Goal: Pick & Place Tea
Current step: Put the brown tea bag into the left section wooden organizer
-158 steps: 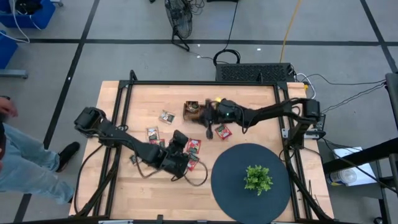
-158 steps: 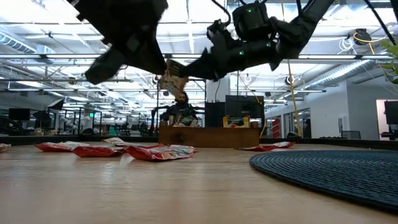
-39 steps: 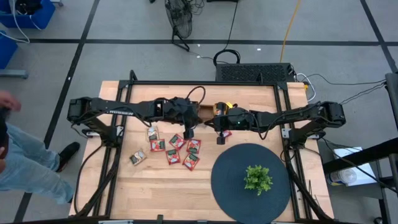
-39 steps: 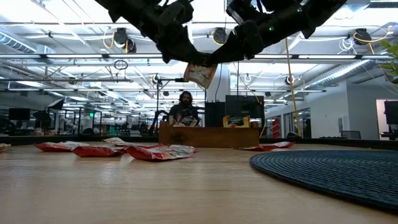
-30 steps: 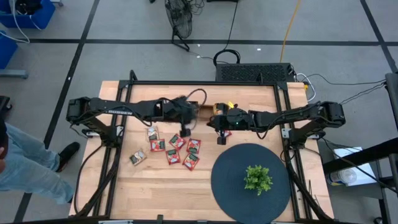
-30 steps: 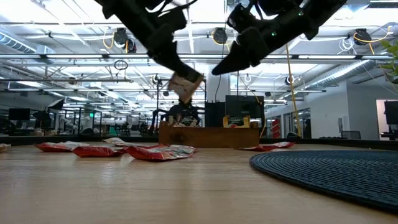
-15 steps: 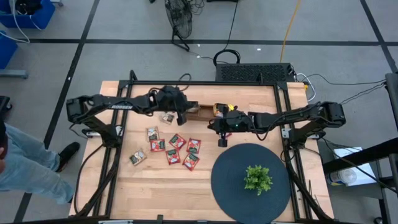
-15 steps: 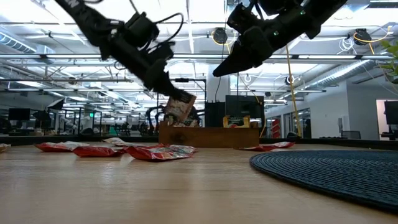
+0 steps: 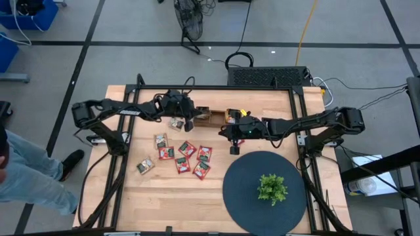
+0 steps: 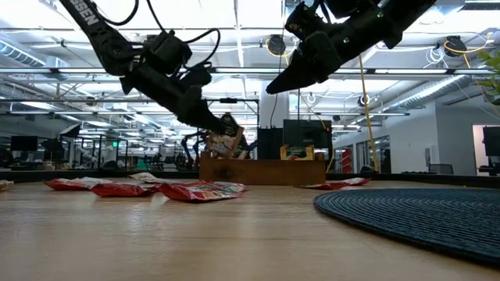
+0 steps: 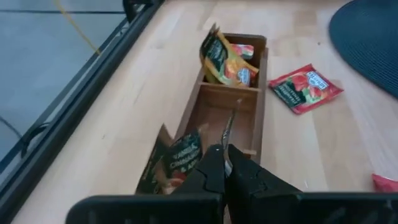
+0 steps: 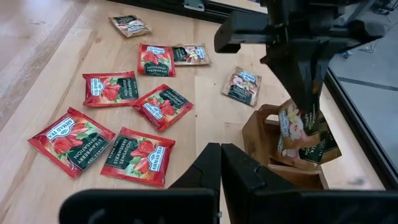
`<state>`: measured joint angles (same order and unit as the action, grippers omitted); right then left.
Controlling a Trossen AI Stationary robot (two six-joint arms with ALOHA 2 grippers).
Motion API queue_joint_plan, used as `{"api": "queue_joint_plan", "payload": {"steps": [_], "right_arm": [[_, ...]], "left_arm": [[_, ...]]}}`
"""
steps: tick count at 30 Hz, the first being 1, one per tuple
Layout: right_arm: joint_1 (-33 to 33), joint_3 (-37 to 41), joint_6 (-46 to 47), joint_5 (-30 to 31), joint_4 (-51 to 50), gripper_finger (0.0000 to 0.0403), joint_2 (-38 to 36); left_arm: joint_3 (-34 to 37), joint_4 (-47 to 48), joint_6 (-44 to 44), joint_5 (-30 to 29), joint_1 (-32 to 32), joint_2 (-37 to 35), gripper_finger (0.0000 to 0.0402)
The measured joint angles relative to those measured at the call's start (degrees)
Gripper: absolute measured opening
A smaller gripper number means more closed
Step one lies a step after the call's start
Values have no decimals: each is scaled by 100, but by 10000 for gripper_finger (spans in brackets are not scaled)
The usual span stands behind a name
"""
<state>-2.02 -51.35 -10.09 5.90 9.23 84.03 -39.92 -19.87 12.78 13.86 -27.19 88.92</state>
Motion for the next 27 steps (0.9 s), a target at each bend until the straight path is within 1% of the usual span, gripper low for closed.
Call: {"api": "queue_joint_plan", "payload": {"steps": [2, 6, 9, 11, 16, 18, 27], "right_arm": [[0, 0, 0, 1, -1, 0, 0], [0, 0, 23, 1, 6, 0, 0], [0, 0, 35, 1, 21, 0, -2], [0, 0, 37, 1, 22, 0, -2], [0, 0, 39, 1, 20, 0, -2], [0, 0, 38, 1, 19, 0, -2], [0, 2, 30, 1, 8, 0, -4]], "left_arm": [[-4, -255, 17, 115, -1, 229, 1], [5, -596, -35, 114, -12, 706, 1], [-3, -741, -39, 114, -70, 863, 1], [-4, -797, -12, 43, -93, 915, 1], [-7, -763, 7, -552, -95, 918, 4], [-7, -746, 2, -693, -97, 921, 9], [-7, -729, -4, -743, -15, 921, 42]]}}
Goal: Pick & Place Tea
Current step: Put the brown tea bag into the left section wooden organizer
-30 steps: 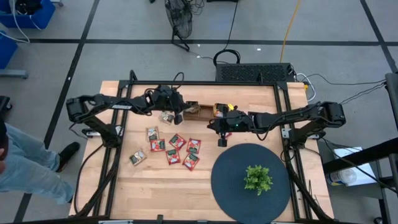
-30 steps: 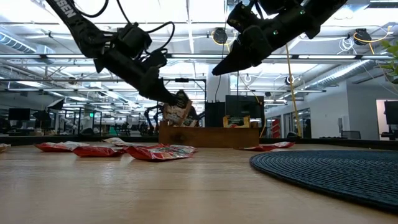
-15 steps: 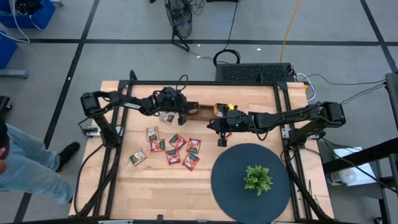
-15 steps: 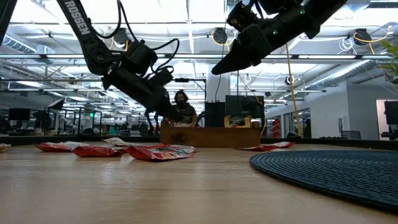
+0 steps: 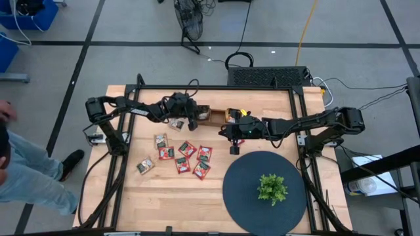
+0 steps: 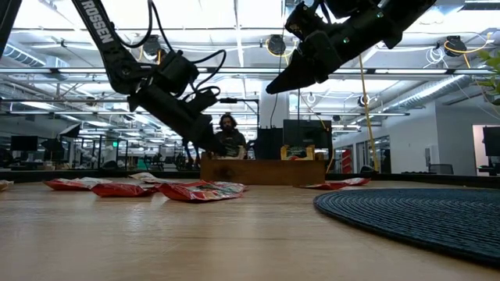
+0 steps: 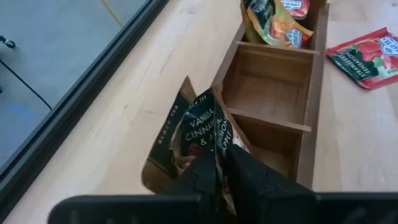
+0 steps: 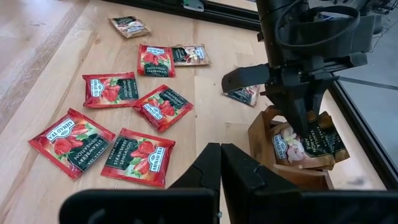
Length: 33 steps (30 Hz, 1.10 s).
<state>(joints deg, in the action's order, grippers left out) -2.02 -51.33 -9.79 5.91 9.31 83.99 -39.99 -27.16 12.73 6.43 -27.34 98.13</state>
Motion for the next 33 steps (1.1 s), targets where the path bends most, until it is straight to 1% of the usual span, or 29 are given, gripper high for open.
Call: {"api": "queue_joint_plan", "payload": {"steps": [4, 9, 13, 23, 33], "right_arm": [[0, 2, -2, 0, -8, 0, 0], [0, 2, 9, 0, -18, 0, 0], [0, 2, 11, 0, -56, 0, 0], [0, 2, 9, 0, -62, 0, 0], [-24, 2, -114, 19, -87, 0, 0]], "left_arm": [[0, -42, -15, -7, 27, 0, 49], [0, -66, -15, -279, 53, -90, 61], [0, -41, 9, -493, 53, -271, 80], [-4, 71, -14, -549, 122, -805, 124], [-7, 52, 74, -543, 514, -1065, 129]]}}
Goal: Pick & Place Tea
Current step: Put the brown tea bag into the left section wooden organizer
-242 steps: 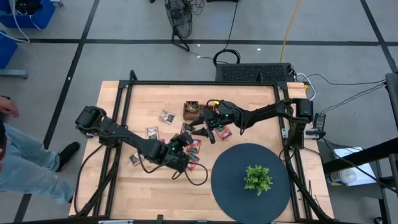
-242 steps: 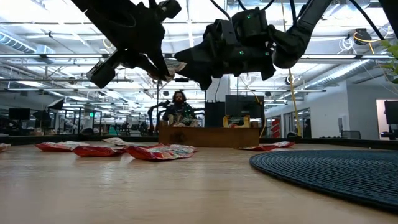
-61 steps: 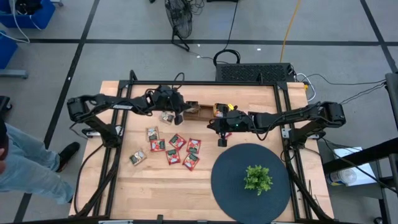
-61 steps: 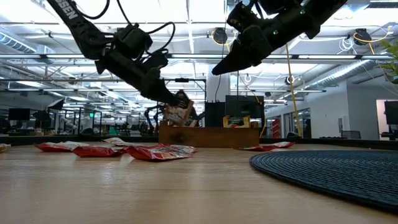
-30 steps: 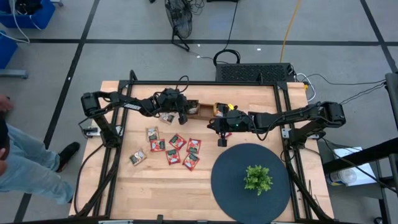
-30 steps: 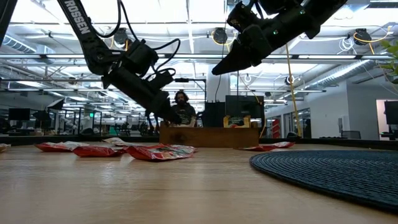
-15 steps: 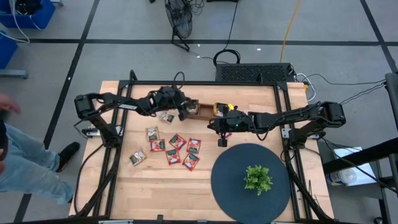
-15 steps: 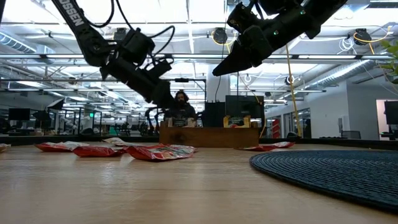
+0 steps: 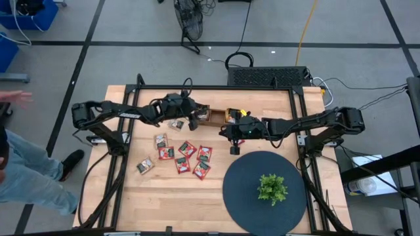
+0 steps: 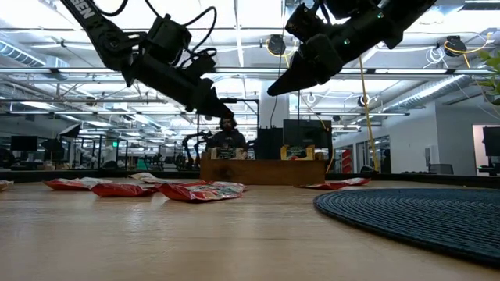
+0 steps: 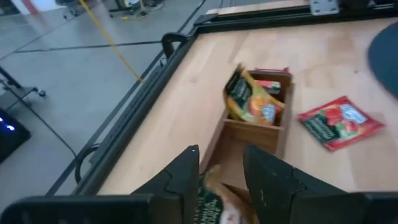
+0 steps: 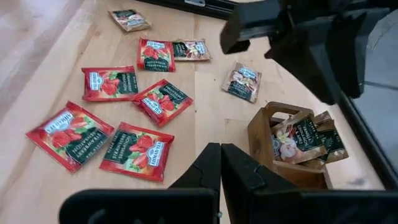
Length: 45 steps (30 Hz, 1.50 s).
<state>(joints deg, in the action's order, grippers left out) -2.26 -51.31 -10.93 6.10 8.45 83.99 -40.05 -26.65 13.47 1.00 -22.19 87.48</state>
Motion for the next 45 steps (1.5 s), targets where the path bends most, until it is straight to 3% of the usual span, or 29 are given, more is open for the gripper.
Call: {"api": "queue_joint_plan", "payload": {"steps": [6, 14, 19, 25, 30, 45], "right_arm": [[-565, 221, -264, -44, 863, 11, 238], [-1244, 211, 126, -635, 2009, 90, 1323], [-1467, -307, 201, -626, 1834, 115, 1921], [-1794, -1071, 276, -615, 862, 118, 2311], [-1911, -1121, 390, -620, 610, 118, 2304], [-2022, -1109, 548, -941, 1097, 92, 2558]], "left_arm": [[10, 105, 16, -1, 141, -152, 129], [7, 51, 172, -14, 240, -415, 129], [-2, 172, 152, -22, 221, -729, 129], [1, 443, 175, -58, 218, -881, 129], [2, 743, 356, -406, 212, -899, 129], [2, 802, 396, -579, 214, -896, 129]]}}
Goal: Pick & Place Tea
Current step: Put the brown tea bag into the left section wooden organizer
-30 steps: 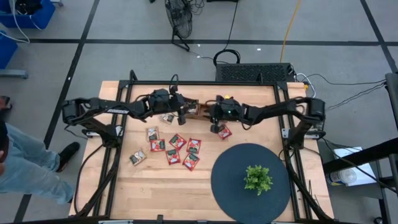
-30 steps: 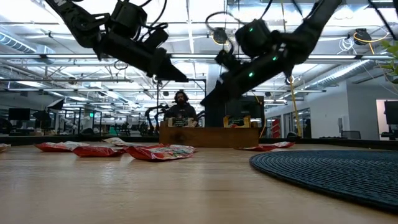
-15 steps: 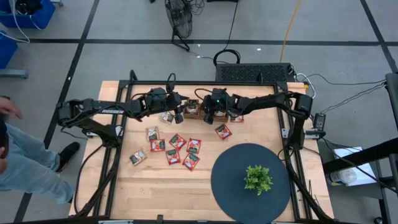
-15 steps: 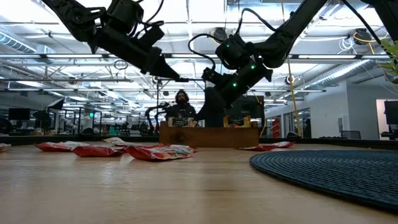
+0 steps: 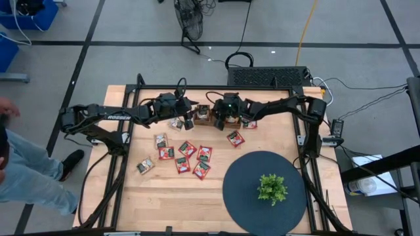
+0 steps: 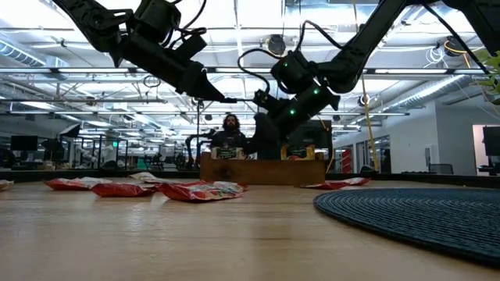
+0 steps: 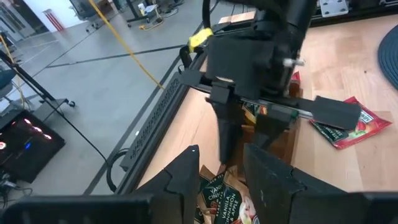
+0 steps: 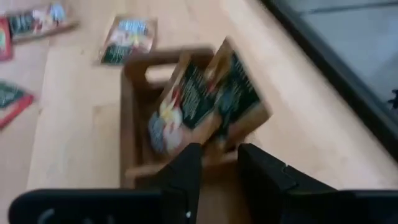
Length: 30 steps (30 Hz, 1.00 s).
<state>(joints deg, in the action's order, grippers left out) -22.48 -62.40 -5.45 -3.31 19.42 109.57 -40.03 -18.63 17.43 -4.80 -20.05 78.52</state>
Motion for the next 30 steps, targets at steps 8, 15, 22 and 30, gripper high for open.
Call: {"api": "queue_joint_plan", "payload": {"steps": [8, 15, 22, 30], "right_arm": [[-84, -13, -20, -141, 9, 69, 5], [-118, -13, -88, -299, 57, 24, 8], [-118, -13, -101, -290, 146, 2, 8], [-116, -13, 6, -586, 49, 54, 8]], "left_arm": [[0, -6, -8, 0, 0, 0, 129], [0, -7, -10, 0, 0, 0, 129], [0, -11, -37, 0, 0, 0, 129], [0, -14, -36, 0, 0, 2, 129]]}}
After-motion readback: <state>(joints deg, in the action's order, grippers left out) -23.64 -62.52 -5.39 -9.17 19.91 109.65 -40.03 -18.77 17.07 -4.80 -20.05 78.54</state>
